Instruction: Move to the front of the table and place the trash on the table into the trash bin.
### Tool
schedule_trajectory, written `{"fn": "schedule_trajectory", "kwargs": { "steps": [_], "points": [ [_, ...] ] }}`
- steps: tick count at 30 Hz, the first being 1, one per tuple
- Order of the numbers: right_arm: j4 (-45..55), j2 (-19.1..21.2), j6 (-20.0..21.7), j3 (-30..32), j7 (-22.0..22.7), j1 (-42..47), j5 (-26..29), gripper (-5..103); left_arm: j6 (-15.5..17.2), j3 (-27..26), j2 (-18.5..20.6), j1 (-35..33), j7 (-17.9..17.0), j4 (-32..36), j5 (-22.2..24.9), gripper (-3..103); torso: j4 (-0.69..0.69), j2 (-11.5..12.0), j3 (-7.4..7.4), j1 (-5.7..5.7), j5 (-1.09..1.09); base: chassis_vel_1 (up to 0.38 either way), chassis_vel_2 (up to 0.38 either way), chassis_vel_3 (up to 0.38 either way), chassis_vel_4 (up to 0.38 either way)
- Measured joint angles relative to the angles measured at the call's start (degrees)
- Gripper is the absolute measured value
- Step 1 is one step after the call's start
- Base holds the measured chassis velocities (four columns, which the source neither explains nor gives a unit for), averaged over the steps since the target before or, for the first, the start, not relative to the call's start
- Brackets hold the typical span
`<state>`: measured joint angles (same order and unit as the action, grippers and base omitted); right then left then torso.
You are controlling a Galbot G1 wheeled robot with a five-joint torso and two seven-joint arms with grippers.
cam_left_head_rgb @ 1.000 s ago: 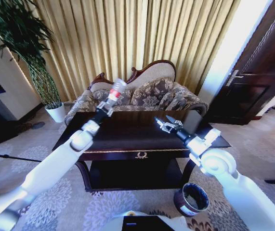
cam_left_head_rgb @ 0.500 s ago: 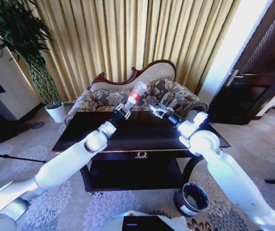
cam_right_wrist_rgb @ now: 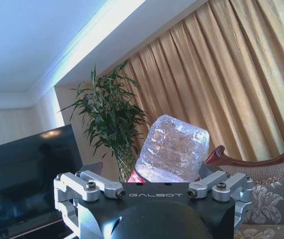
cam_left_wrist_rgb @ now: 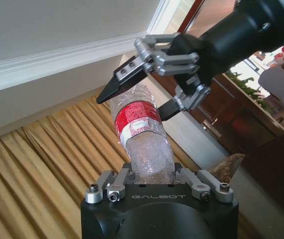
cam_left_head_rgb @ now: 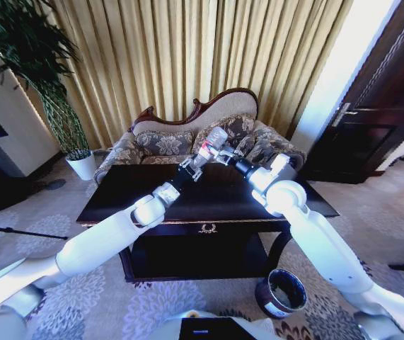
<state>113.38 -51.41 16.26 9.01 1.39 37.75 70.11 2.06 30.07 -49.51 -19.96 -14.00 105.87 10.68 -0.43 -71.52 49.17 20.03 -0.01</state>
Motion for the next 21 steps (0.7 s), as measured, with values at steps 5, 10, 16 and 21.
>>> {"fn": "schedule_trajectory", "kwargs": {
  "steps": [5, 10, 16, 21],
  "points": [
    [0.0, 0.1, 0.0, -0.2, 0.0, -0.2, -0.1, 100, 0.0, 0.9, 0.1, 0.2, 0.0, 0.3, 0.0, 32, 0.0, 0.0, 0.0, 0.0, 0.0, 0.0, 0.0, 0.0, 0.0],
    [0.0, 0.3, -0.1, -0.1, 0.2, -0.3, -0.4, 95, 0.0, 1.5, 0.3, 0.3, 0.0, 0.7, 0.0, 32, 0.0, 0.0, 0.0, 0.0, 0.0, 0.0, 0.0, 0.0, 0.0],
    [0.3, 0.7, -0.1, 0.2, 0.8, 0.0, -0.6, 82, 0.0, 1.8, 0.2, 0.2, 0.1, 0.6, -0.2, 32, 0.0, 0.0, 0.0, 0.0, 0.0, 0.0, 0.0, 0.0, 0.0],
    [0.6, 1.2, -0.2, 0.4, 1.1, 0.2, -0.7, 70, -0.1, 1.8, 0.3, -0.1, 0.4, 0.6, -0.4, 30, 0.0, 0.0, 0.0, -0.01, 0.0, 0.0, 0.0, 0.0, 0.0]
  ]
}}
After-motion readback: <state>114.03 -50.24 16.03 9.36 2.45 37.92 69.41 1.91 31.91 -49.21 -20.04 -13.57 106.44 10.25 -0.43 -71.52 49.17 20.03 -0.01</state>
